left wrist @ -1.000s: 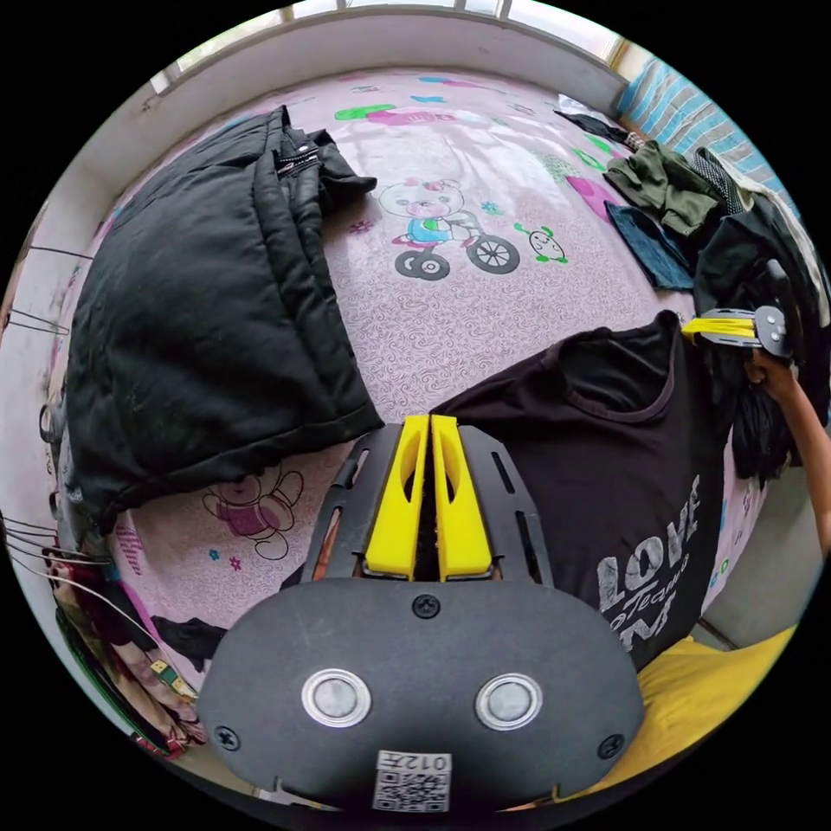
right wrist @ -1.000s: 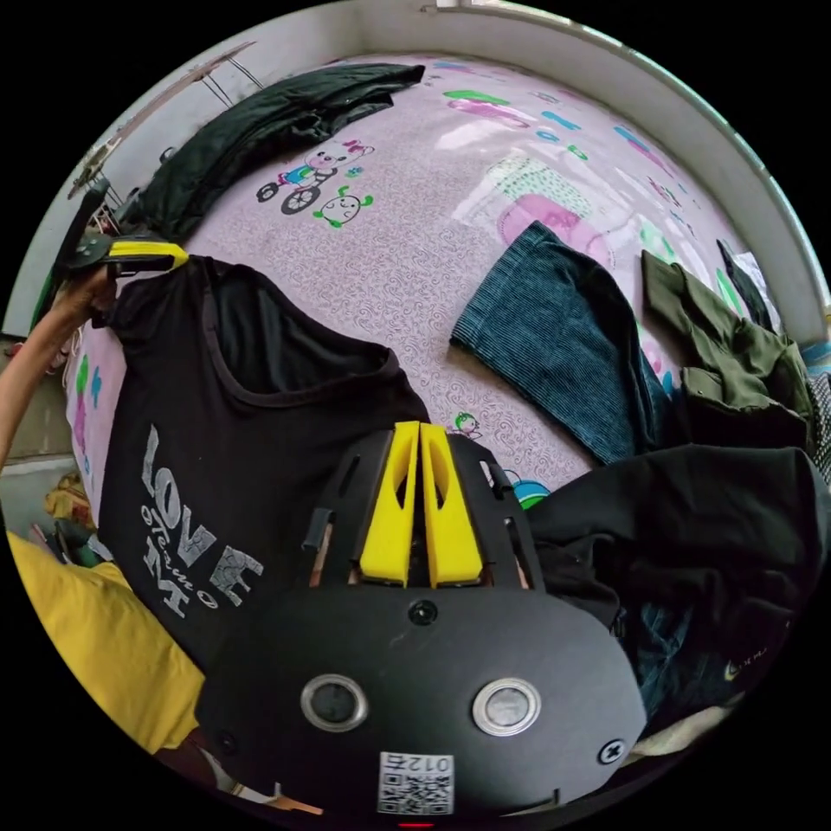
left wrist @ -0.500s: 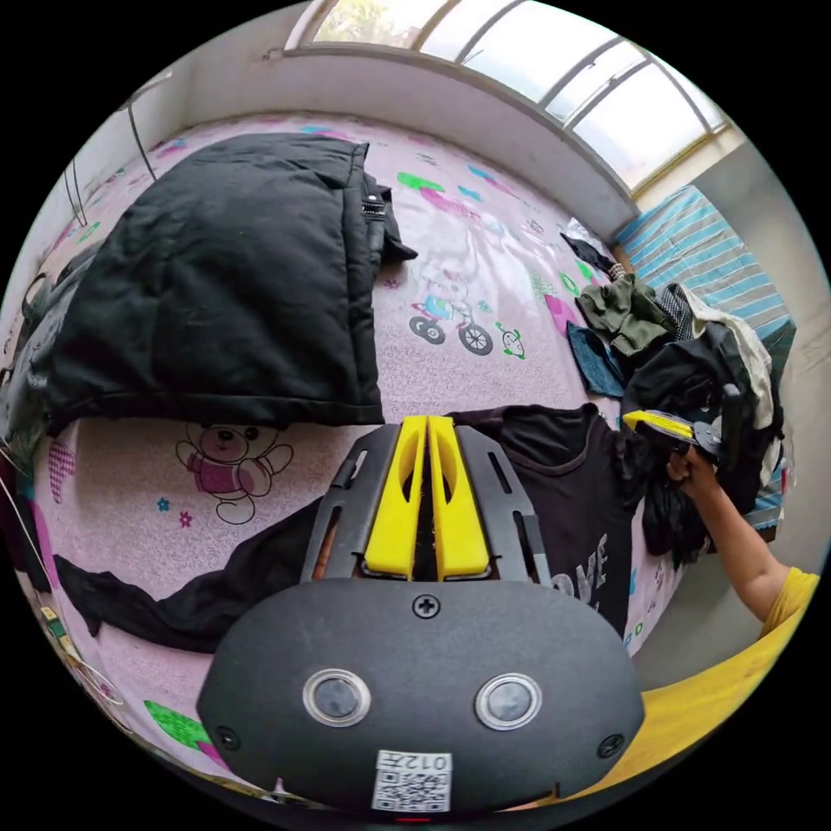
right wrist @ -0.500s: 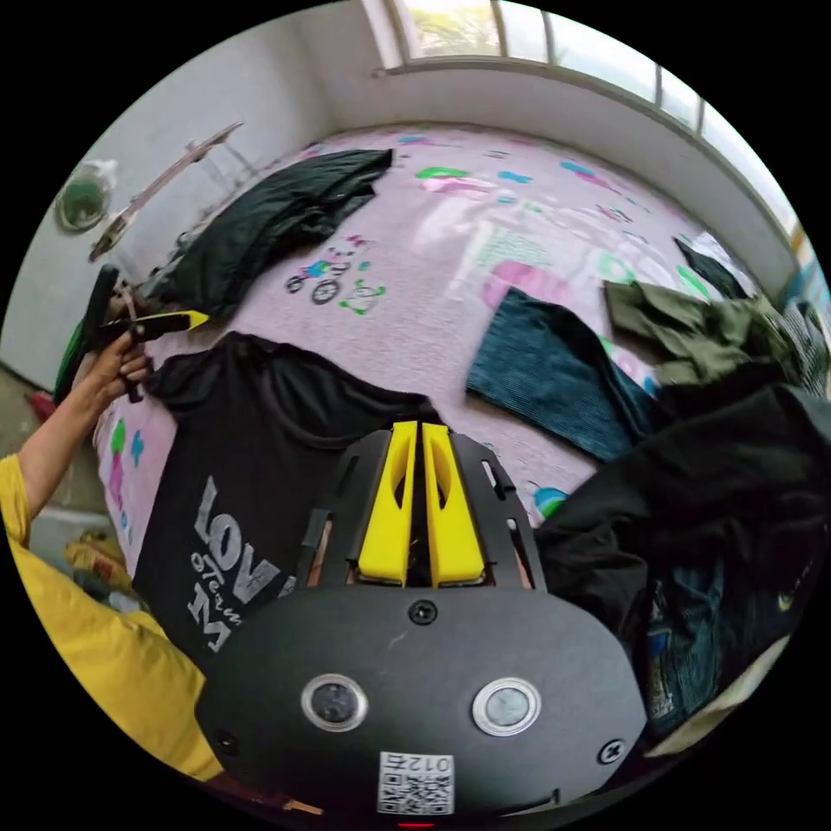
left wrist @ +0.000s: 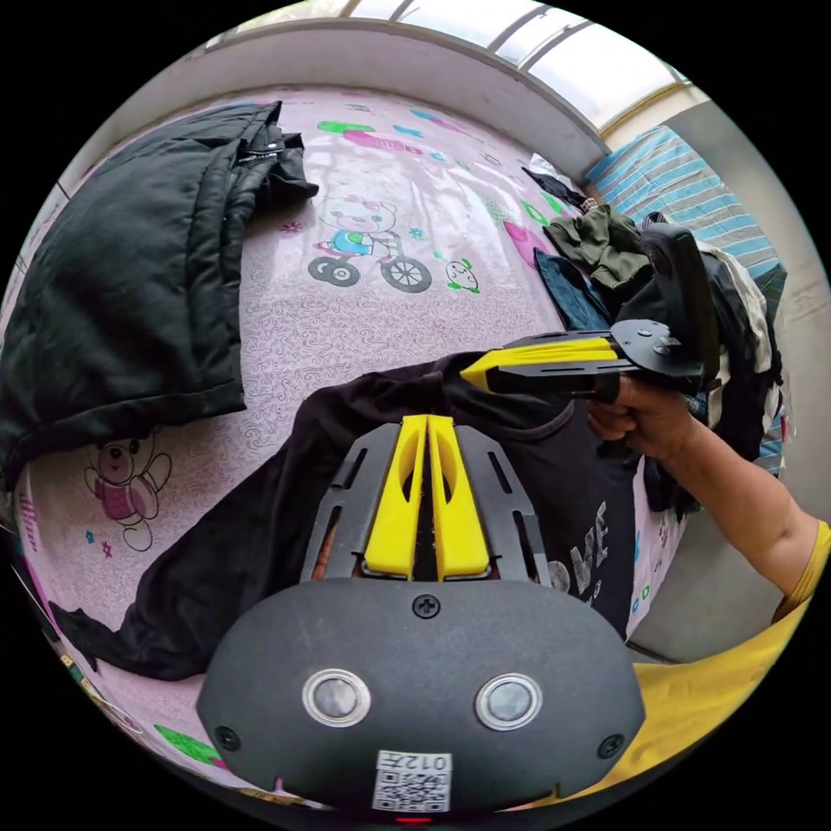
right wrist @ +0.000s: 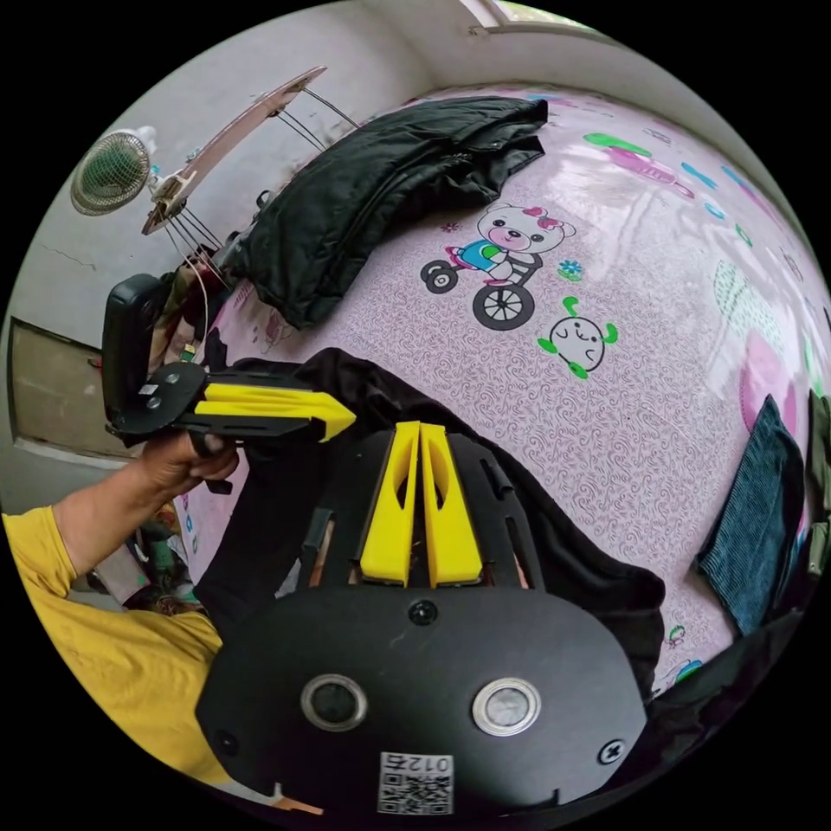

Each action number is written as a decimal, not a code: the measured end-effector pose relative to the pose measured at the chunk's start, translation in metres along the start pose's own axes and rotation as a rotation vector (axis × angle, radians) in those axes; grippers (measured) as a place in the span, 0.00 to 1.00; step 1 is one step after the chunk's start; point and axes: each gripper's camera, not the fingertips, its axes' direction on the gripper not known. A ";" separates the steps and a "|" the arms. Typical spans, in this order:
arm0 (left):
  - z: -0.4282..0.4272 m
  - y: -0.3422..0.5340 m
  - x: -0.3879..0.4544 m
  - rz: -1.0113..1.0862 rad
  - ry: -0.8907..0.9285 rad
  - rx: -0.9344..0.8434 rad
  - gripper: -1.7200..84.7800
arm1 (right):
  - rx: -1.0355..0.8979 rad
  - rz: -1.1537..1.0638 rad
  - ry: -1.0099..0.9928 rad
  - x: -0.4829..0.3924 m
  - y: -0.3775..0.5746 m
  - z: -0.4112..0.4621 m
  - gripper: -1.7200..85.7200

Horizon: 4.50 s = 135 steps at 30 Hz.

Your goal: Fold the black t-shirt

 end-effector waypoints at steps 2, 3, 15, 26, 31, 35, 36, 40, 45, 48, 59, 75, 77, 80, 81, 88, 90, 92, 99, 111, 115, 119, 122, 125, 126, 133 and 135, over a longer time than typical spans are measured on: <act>0.008 0.000 -0.005 -0.008 0.004 -0.019 0.02 | -0.019 -0.008 -0.003 -0.004 -0.001 0.001 0.02; 0.010 0.000 -0.006 -0.009 0.002 -0.025 0.02 | -0.048 -0.017 0.003 -0.008 -0.002 0.004 0.02; 0.028 0.019 -0.014 -0.027 0.025 -0.047 0.02 | 0.113 0.241 -0.059 0.002 0.033 -0.041 0.02; 0.062 -0.005 0.011 0.036 -0.057 -0.054 0.02 | 0.218 0.166 -0.069 -0.076 0.178 -0.099 0.02; 0.049 0.013 0.013 -0.006 -0.020 -0.015 0.02 | 0.247 0.280 0.154 -0.086 0.279 -0.133 0.02; 0.057 0.029 0.015 -0.022 -0.079 -0.027 0.02 | 0.239 0.415 0.228 -0.067 0.321 -0.146 0.02; 0.062 0.030 0.014 -0.029 -0.084 -0.042 0.02 | 0.232 0.434 0.236 -0.064 0.327 -0.146 0.02; 0.082 0.042 0.010 -0.069 -0.077 -0.084 0.02 | 0.128 0.468 0.260 -0.059 0.336 -0.131 0.02; 0.053 0.073 0.023 -0.079 -0.066 0.017 0.02 | 0.227 0.458 0.276 -0.100 0.372 -0.163 0.02; 0.035 0.110 0.049 -0.018 -0.057 0.060 0.02 | 0.279 0.487 0.385 -0.133 0.425 -0.189 0.02; 0.061 0.291 0.137 -0.053 0.140 -0.045 0.02 | 0.454 0.924 0.534 -0.196 0.652 -0.262 0.09; 0.047 0.356 0.235 0.114 0.119 -0.084 0.02 | 0.647 1.058 0.342 -0.275 0.727 -0.227 0.03; 0.048 0.368 0.233 0.104 0.125 -0.094 0.02 | 0.672 0.979 0.385 -0.290 0.718 -0.245 0.03; 0.046 0.385 0.223 0.071 0.129 -0.109 0.02 | 0.681 0.839 0.426 -0.307 0.694 -0.288 0.02; 0.045 0.388 0.220 0.063 0.132 -0.109 0.02 | 0.690 0.779 0.465 -0.316 0.682 -0.310 0.02; 0.022 0.431 0.176 -0.015 0.148 -0.092 0.02 | 0.286 0.422 0.605 -0.356 0.569 -0.368 0.02; 0.016 0.440 0.162 -0.046 0.155 -0.082 0.02 | 0.187 0.317 0.667 -0.373 0.537 -0.362 0.02; 0.009 0.453 0.144 -0.084 0.162 -0.068 0.02 | 0.141 0.221 0.680 -0.394 0.505 -0.351 0.02; -0.004 0.479 0.106 -0.157 0.196 -0.031 0.02 | -0.010 -0.230 0.631 -0.510 0.362 -0.242 0.02; -0.017 0.529 0.040 -0.337 0.209 0.032 0.03 | -0.383 -0.819 0.781 -0.638 0.226 0.184 0.04; -0.027 0.550 0.022 -0.388 0.188 0.082 0.03 | -0.224 -0.609 0.650 -0.624 0.216 0.232 0.09; -0.023 0.552 0.017 -0.355 0.152 0.087 0.03 | -0.106 -0.351 0.335 -0.564 0.225 0.206 0.09; -0.013 0.528 0.032 -0.261 0.097 0.048 0.05 | -0.057 -0.108 0.068 -0.472 0.255 0.181 0.07; 0.004 0.490 0.063 -0.097 -0.034 0.004 0.06 | -0.035 0.080 0.039 -0.385 0.303 0.169 0.05; 0.010 0.483 0.070 -0.060 -0.058 -0.011 0.07 | -0.046 0.129 0.045 -0.358 0.321 0.168 0.05; 0.065 0.412 0.145 0.389 -0.372 -0.074 0.09 | -0.028 0.337 -0.023 -0.252 0.387 0.173 0.03; 0.071 0.394 0.149 0.442 -0.388 -0.079 0.10 | -0.029 0.345 -0.047 -0.237 0.389 0.181 0.03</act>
